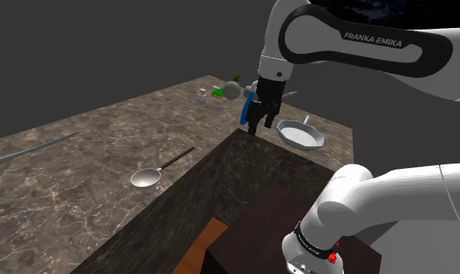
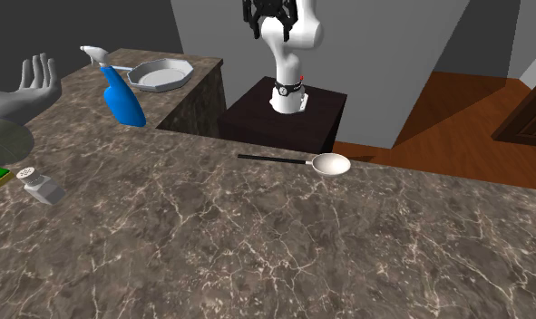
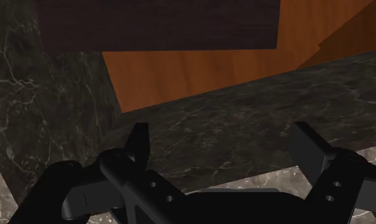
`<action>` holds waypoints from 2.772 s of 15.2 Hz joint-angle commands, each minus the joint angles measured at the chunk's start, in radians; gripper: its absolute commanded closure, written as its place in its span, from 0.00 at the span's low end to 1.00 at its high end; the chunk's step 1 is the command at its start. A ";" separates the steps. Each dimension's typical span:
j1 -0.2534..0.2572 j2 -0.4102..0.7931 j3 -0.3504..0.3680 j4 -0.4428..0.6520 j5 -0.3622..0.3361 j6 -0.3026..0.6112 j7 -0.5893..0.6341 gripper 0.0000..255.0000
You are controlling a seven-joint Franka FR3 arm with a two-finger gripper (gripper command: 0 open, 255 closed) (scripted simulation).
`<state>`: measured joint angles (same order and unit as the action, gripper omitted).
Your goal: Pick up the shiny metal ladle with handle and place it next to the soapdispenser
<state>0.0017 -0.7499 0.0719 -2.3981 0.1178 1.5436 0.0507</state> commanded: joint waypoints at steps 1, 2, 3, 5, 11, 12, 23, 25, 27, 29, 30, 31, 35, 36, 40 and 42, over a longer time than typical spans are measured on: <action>0.000 0.000 0.000 0.000 0.000 0.000 0.000 0.00; -0.005 -0.003 0.029 -0.020 0.021 0.029 0.061 0.00; -0.011 -0.004 0.059 -0.038 0.043 0.060 0.121 0.00; -0.024 0.004 0.120 -0.066 0.083 0.123 0.241 0.00; -0.077 0.099 0.315 -0.093 0.172 0.329 0.599 0.00; -0.091 0.124 0.348 -0.090 0.179 0.365 0.660 0.00; -0.356 0.543 0.730 0.080 -0.022 0.697 1.429 0.00; -0.412 0.652 0.791 0.133 -0.145 0.727 1.613 0.00; -0.438 0.773 0.820 0.194 -0.296 0.736 1.810 0.00; -0.421 0.848 0.803 0.236 -0.389 0.731 1.928 0.00; -0.417 0.860 0.799 0.232 -0.403 0.741 1.938 0.00; -0.413 0.872 0.794 0.229 -0.417 0.751 1.948 0.00; -0.399 0.922 0.775 0.218 -0.478 0.789 1.988 0.00; -0.393 0.942 0.766 0.215 -0.503 0.803 2.005 0.00; -0.392 0.942 0.765 0.215 -0.502 0.803 2.005 0.00; -0.392 0.942 0.765 0.215 -0.502 0.803 2.005 0.00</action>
<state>-0.3908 0.1921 0.8375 -2.1829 -0.3846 2.3461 2.0554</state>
